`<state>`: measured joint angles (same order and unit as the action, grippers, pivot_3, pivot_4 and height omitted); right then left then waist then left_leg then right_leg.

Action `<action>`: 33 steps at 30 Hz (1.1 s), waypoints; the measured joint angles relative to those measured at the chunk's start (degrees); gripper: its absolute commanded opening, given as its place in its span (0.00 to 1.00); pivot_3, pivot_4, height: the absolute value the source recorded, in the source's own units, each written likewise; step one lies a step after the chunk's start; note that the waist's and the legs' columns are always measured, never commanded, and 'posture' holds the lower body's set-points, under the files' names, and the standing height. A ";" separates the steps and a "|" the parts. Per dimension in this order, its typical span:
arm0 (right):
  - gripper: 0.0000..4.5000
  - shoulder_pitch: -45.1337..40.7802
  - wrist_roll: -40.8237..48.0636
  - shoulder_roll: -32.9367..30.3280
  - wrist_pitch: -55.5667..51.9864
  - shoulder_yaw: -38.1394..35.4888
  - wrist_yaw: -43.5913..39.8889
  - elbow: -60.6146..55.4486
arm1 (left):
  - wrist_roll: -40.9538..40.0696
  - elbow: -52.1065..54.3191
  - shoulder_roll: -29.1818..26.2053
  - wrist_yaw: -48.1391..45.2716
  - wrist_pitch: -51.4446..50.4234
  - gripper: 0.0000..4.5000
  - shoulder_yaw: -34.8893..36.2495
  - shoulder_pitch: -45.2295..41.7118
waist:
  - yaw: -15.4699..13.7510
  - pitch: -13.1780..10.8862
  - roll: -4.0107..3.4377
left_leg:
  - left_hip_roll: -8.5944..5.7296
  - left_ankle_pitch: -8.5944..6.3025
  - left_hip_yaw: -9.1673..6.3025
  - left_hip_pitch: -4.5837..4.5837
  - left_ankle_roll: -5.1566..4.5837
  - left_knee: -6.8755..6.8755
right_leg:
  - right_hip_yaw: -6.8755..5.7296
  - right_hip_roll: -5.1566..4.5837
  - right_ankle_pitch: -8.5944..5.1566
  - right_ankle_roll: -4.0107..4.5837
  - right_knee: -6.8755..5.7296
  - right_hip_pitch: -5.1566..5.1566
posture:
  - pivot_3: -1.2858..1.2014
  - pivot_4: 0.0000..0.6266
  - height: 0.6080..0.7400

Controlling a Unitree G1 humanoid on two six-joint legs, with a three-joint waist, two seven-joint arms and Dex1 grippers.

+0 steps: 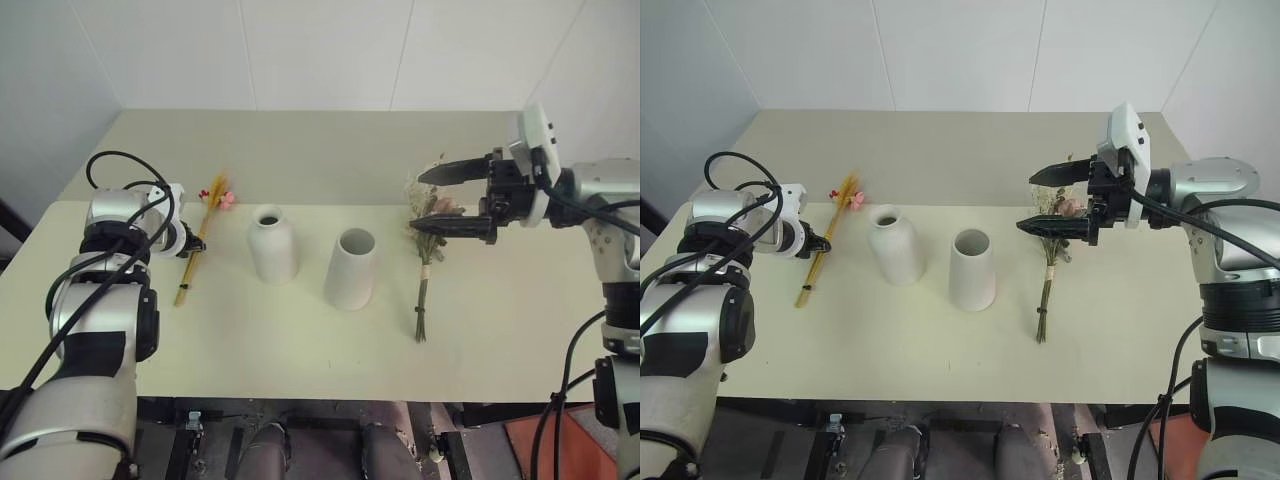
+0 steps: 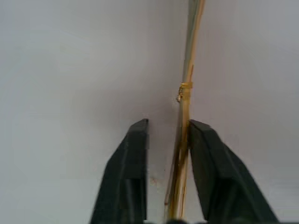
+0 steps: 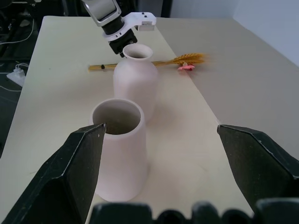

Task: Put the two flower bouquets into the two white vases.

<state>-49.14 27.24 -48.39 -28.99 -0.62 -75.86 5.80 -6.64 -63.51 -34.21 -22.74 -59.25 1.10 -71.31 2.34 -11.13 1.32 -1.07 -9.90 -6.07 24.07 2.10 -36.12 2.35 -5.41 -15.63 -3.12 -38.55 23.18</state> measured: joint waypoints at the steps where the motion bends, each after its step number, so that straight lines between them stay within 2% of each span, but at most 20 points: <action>1: 1.00 0.05 0.00 0.00 0.00 0.00 0.04 -0.01 | 0.01 0.00 0.00 -0.18 0.01 0.06 0.02 -0.01 | 0.01 0.00 0.00 | 0.00 0.00 0.00 0.01 0.00 -0.02 | 0.00 0.00 0.00 0.00 0.00 0.00 | 0.52 0.24 1.00; 2: 1.00 0.05 0.00 0.00 0.00 0.00 0.13 -0.05 | -0.01 0.05 -0.01 -0.56 -0.04 0.01 0.08 -0.04 | 0.05 0.00 0.00 | -0.01 0.00 0.00 0.02 0.00 -0.03 | 0.00 0.00 0.00 -0.01 0.00 0.00 | 0.52 0.24 1.00; 8: 1.00 0.20 0.03 0.03 0.01 -0.01 0.59 -0.15 | -1.01 3.48 -0.81 -0.88 0.93 0.01 3.71 0.17 | 0.24 0.00 0.01 | 0.00 0.00 -0.01 0.10 0.00 -0.04 | -0.01 0.00 0.01 -0.01 0.00 0.09 | 0.52 0.24 1.00; 11: 1.00 0.59 0.13 0.20 0.01 -0.19 0.99 -0.30 | -5.08 14.61 -2.83 -4.45 3.87 0.01 8.89 4.85 | 0.69 0.00 0.00 | 0.03 0.00 -0.02 0.10 0.00 0.01 | 0.01 0.00 0.01 -0.01 0.01 0.12 | 0.52 0.24 1.00; 15: 1.00 1.59 0.54 0.17 0.00 -0.73 1.34 -0.71 | -14.13 34.19 -4.38 -12.50 6.32 0.01 16.95 17.23 | 1.15 0.00 0.00 | 0.04 0.00 -0.02 0.10 0.01 0.02 | 0.04 0.00 0.02 0.01 -0.04 0.16 | 0.52 0.24 1.00; 20: 1.00 3.33 0.99 0.22 -0.21 -1.04 2.25 -1.88 | -23.15 47.97 -5.25 -19.79 8.18 0.01 23.38 24.62 | 0.85 0.00 0.00 | 0.04 0.01 -0.02 0.08 0.01 -0.14 | 0.03 0.00 0.02 0.02 -0.11 0.09 | 0.52 0.24 1.00; 26: 1.00 4.86 1.18 0.21 -0.46 -2.22 3.59 -3.80 | -32.10 51.56 -7.14 -27.29 8.54 0.01 26.75 23.93 | 0.21 0.00 0.00 | 0.04 0.01 -0.02 0.01 0.01 -0.17 | 0.01 0.01 0.02 0.01 -0.11 0.00 | 0.52 0.24 1.00; 33: 1.00 7.31 2.20 0.13 -1.47 -3.34 5.11 -6.35 | -37.92 51.26 -7.92 -33.72 8.94 0.01 26.22 18.47 | 0.18 0.00 0.01 | 0.04 0.00 -0.02 0.02 0.01 -0.18 | 0.01 0.02 0.02 0.01 -0.10 0.00 | 0.52 0.24 1.00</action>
<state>-41.83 29.44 -48.26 -30.46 -3.96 -70.75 -0.55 -44.55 -12.24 -42.13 -56.46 -50.31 27.32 -52.84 2.52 -11.14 1.33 -1.03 -9.89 -6.09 24.09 2.11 -36.30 2.36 -5.39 -15.61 -3.11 -38.65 23.18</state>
